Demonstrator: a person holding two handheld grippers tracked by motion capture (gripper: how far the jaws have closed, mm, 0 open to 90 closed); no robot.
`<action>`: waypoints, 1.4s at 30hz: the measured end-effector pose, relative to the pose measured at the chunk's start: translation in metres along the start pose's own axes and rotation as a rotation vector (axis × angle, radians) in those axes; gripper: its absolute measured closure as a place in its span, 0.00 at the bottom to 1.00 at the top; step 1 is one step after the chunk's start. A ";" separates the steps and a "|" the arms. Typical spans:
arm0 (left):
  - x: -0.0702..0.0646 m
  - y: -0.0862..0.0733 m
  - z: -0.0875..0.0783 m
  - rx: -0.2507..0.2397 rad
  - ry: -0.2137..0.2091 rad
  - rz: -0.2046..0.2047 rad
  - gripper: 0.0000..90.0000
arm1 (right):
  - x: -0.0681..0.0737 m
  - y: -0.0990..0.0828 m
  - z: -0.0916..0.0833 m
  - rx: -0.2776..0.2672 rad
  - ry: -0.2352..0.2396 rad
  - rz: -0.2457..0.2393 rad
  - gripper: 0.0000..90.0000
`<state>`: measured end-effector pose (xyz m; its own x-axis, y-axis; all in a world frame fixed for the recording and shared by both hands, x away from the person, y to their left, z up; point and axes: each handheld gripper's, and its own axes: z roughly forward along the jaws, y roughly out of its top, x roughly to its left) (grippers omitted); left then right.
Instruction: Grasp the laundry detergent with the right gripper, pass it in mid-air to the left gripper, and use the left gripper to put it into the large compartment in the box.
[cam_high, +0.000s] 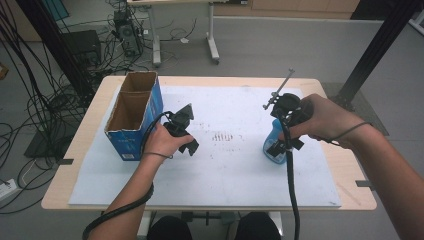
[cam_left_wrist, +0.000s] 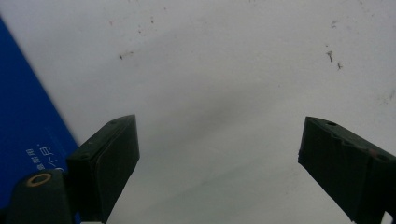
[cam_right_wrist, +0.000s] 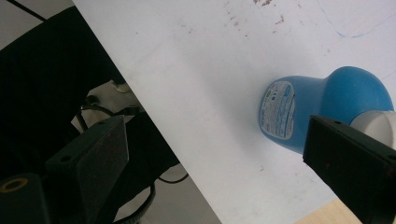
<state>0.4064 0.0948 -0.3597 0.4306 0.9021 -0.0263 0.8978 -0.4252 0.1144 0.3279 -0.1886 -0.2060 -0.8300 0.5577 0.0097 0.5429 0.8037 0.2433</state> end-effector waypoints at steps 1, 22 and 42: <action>0.000 0.000 0.000 0.000 0.000 0.000 0.14 | -0.001 0.001 0.001 0.002 -0.005 -0.002 0.07; 0.005 -0.007 -0.003 -0.004 -0.018 -0.010 0.13 | 0.001 -0.006 0.008 -0.035 0.007 0.008 0.07; 0.006 -0.008 0.001 -0.016 -0.057 -0.022 0.13 | -0.002 -0.039 0.038 -0.062 0.038 0.053 0.08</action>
<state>0.4021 0.1037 -0.3621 0.4158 0.9055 -0.0851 0.9057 -0.4038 0.1290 0.3137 -0.2130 -0.2523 -0.8050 0.5902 0.0607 0.5785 0.7582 0.3009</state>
